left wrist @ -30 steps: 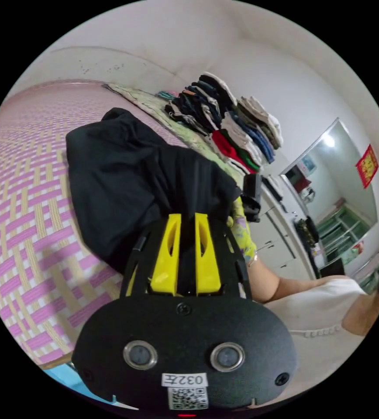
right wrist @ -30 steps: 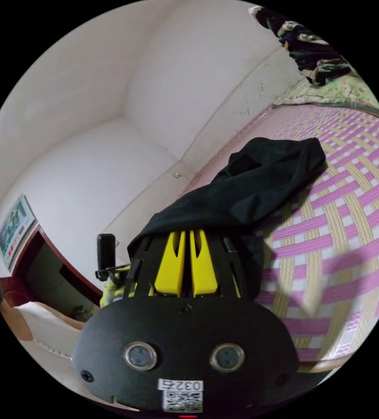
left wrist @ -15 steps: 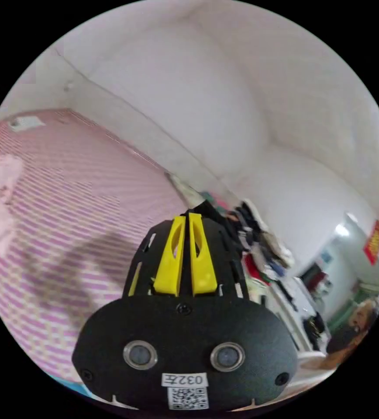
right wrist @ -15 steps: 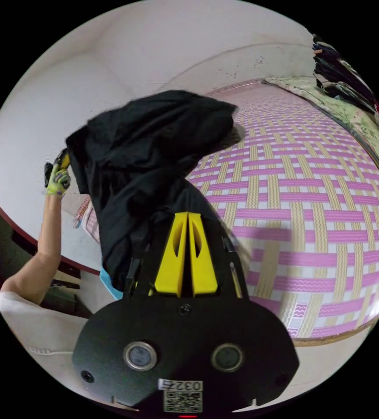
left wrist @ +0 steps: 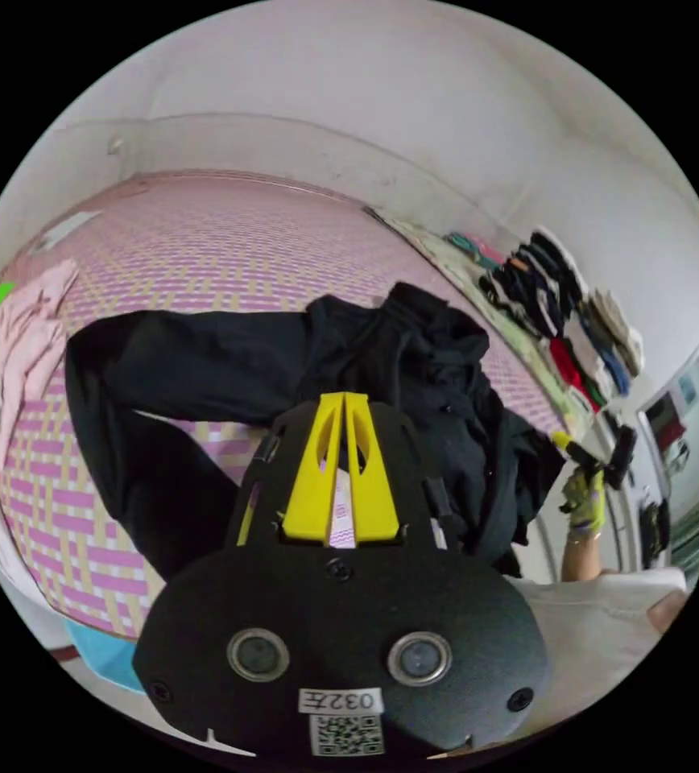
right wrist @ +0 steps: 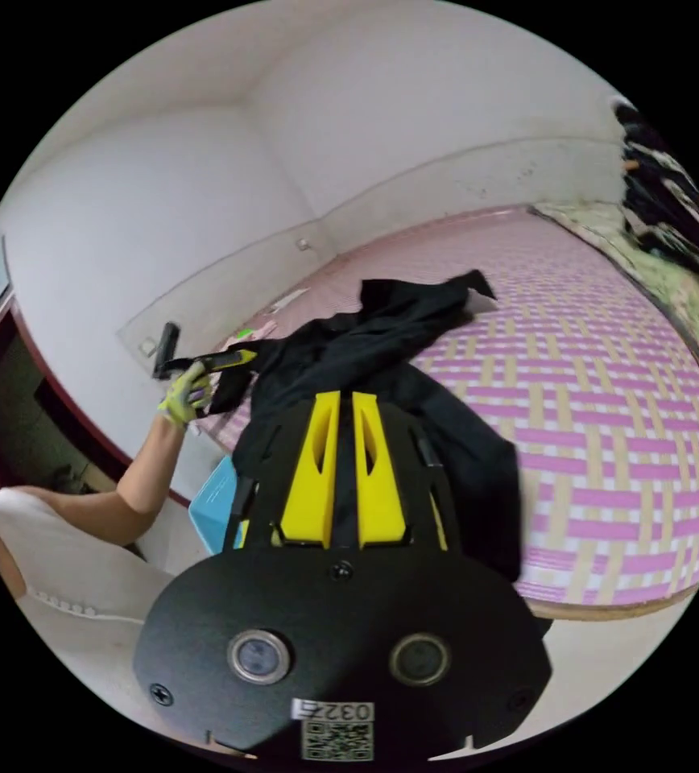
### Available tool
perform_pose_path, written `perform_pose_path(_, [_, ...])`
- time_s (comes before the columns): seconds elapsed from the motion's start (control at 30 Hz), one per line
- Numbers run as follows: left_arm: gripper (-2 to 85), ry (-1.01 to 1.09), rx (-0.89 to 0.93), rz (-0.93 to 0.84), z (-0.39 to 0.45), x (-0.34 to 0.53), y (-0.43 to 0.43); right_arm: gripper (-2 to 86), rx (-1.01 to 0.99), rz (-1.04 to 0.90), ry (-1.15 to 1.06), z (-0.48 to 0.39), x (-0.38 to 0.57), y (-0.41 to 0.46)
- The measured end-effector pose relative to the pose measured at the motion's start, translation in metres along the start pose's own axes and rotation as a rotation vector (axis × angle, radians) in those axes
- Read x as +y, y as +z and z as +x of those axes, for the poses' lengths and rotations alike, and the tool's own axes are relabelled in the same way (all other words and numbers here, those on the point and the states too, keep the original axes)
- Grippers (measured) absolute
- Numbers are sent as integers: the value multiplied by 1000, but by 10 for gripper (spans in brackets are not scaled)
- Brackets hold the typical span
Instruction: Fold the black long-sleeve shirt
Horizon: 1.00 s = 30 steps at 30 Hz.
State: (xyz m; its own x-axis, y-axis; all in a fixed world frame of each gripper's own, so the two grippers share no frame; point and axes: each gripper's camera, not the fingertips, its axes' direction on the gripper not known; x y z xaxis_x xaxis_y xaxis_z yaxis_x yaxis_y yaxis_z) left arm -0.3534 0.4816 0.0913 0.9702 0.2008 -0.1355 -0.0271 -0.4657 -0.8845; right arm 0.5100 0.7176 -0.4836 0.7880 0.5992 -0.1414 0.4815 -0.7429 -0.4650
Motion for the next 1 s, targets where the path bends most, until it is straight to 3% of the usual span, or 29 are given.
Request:
perform_pose_path(0.17, [-6,24,-269,-35,29,-39,39,85,-84,-127,32,-7,-28,53])
perform_pose_path(0.4, [34,-152,-140,-113,-11,-69,101,126,-148,-224,259,40,-77,104])
perform_pose_path(0.53, [15,-172,-102,-120,-13,-72,101,53,-132,-342,243,30,-85,149])
perform_pose_path(0.67, [-6,-192,-93,-120,-12,-71,101,-1,-93,-260,101,-4,-89,120])
perform_pose_path(0.73, [-9,-193,-92,-120,-11,-71,100,-6,-19,-212,5,-28,-90,91])
perform_pose_path(1.0, [-8,-85,-212,-184,13,-79,106,-9,663,-162,-405,-133,-135,-7])
